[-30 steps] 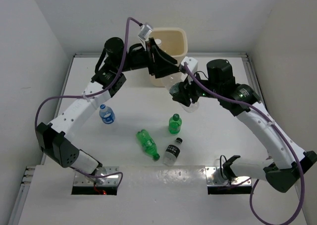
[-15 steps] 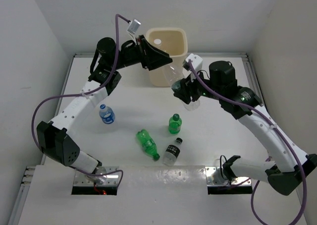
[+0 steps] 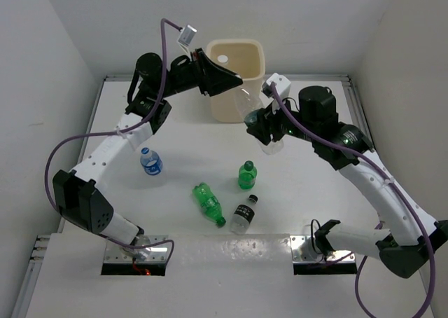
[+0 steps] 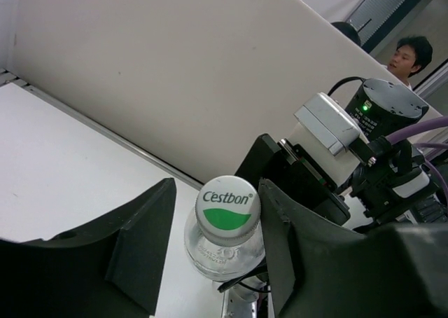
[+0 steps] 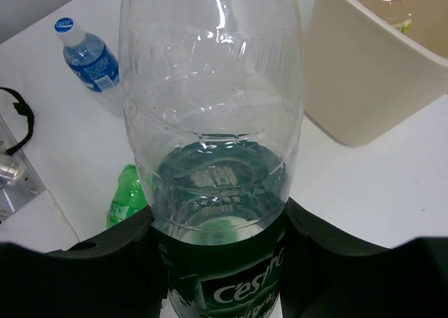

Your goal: Put the plastic bottles in the bin

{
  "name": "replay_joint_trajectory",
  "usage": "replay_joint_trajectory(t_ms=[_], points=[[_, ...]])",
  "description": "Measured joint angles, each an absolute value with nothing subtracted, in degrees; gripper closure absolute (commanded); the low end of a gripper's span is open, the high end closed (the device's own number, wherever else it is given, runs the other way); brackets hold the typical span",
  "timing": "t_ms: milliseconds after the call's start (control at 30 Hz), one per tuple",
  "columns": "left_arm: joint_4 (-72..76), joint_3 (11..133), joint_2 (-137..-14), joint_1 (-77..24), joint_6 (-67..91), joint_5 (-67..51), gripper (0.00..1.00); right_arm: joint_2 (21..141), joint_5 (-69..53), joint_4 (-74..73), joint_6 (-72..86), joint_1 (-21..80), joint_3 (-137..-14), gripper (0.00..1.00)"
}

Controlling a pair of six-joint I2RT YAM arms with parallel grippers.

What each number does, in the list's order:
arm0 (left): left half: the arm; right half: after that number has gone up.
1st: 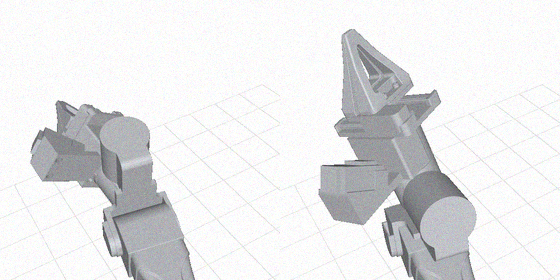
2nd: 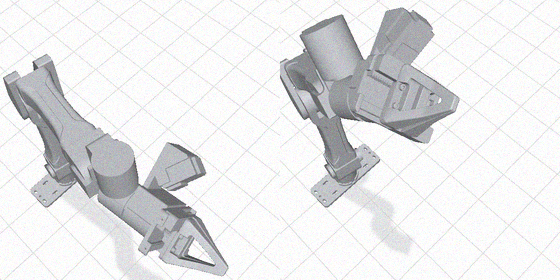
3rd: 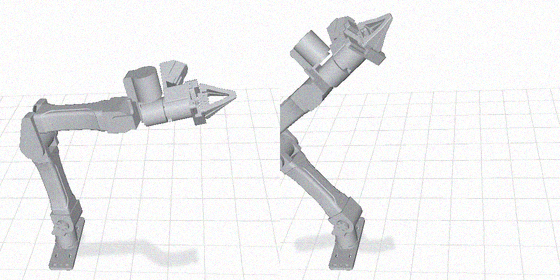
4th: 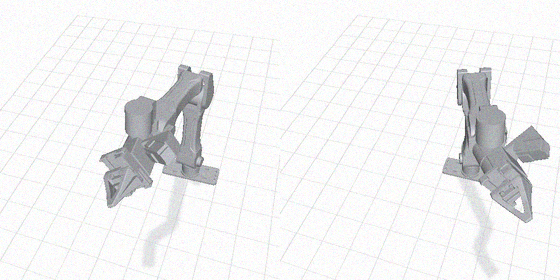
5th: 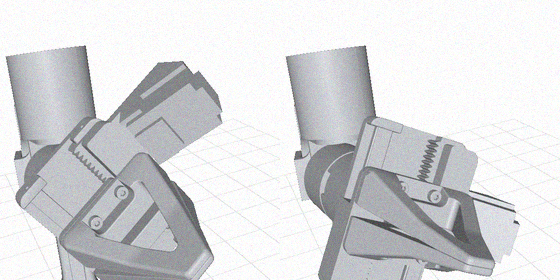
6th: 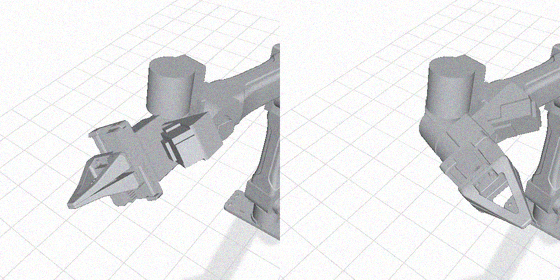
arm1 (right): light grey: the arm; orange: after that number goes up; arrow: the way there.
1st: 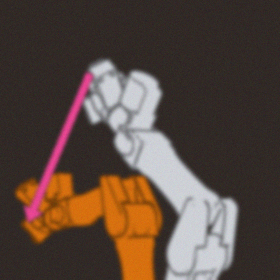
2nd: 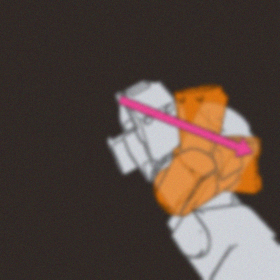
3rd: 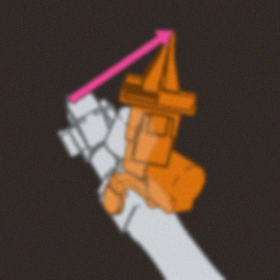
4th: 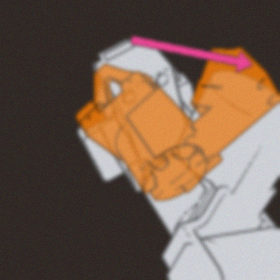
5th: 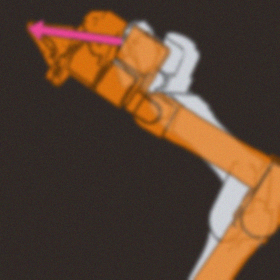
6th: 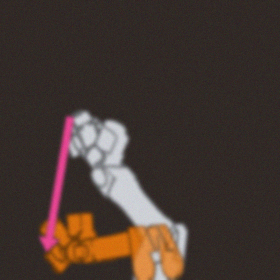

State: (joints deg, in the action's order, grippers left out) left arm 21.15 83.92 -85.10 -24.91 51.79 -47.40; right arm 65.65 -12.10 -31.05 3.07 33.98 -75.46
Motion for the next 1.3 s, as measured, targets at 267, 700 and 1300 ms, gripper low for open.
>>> replay_joint_trajectory(t_ms=[267,700,1300], points=[[21.17,83.94,-85.49,-26.22,51.46,-47.0,0.68,66.83,-12.12,-30.11,4.67,34.02,-75.46,0.89],[6.83,113.47,-100.05,-19.53,35.59,-36.05,1.0,70.72,-9.19,-33.1,6.22,23.18,-84.55,0.0],[8.32,118.54,-117.03,-14.63,24.01,-23.11,1.0,65.47,-15.25,-36.56,10.26,6.37,-78.67,0.0]])
